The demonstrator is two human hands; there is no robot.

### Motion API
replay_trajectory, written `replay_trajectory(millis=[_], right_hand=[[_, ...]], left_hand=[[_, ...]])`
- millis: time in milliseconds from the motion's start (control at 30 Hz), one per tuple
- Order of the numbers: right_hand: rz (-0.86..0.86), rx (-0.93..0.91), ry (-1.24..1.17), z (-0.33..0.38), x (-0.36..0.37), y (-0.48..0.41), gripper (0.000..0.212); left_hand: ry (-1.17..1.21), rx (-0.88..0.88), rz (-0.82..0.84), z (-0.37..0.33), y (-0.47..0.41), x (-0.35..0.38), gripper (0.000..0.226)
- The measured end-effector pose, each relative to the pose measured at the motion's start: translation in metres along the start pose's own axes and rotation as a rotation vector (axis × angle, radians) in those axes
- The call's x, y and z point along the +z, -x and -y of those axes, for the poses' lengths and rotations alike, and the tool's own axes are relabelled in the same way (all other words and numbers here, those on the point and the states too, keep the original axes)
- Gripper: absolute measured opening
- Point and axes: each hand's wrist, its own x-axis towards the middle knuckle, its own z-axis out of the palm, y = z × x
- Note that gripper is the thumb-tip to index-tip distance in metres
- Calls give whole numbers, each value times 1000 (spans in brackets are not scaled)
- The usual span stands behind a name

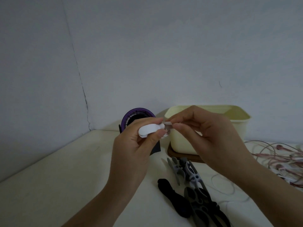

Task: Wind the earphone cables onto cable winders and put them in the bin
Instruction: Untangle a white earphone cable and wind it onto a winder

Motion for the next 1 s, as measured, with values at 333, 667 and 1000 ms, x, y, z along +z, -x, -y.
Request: replay_trajectory(millis=[333,667,1000], right_hand=[[71,-159,208,-3,-1,-2,19],[61,-190,266,-14,11,5,17],[-169,-106,168,-13,28,14,12]], left_hand=[[67,-119,-22,-5,6,4,18],[228,-321,-58,1,9,10,19],[258,-376,-51,-2,5,17,15]])
